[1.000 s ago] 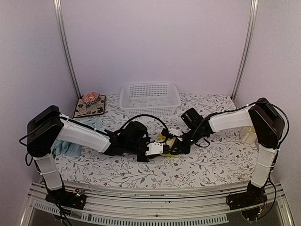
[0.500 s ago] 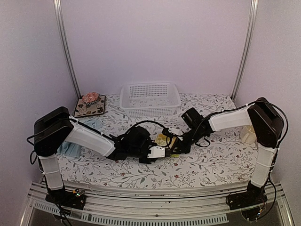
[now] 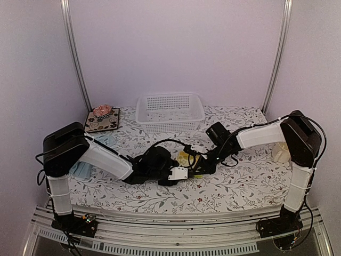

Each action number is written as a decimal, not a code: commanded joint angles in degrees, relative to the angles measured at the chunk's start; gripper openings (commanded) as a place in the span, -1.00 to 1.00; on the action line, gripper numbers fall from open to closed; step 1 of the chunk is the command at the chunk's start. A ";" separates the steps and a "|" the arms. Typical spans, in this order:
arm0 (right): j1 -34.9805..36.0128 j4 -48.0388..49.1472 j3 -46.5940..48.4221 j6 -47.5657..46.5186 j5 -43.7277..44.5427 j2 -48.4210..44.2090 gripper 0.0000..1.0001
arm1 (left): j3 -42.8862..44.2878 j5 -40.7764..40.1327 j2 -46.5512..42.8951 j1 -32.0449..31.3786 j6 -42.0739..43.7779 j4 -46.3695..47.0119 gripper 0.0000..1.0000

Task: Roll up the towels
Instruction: Roll the towel at the center of the board.

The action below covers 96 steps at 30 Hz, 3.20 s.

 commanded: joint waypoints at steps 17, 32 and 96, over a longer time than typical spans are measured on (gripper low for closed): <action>-3.12 0.69 -5.25 -0.50 4.83 -7.86 0.29 | 8.55 11.48 2.77 0.26 -3.36 -21.69 -1.00; -0.28 14.45 -21.38 -10.53 15.78 -24.74 0.48 | 29.15 31.32 13.50 8.25 -13.89 -49.69 -1.00; 6.55 3.54 -8.53 -8.14 17.70 -7.21 -0.77 | 17.38 26.16 -2.03 14.46 -21.04 -30.55 -0.14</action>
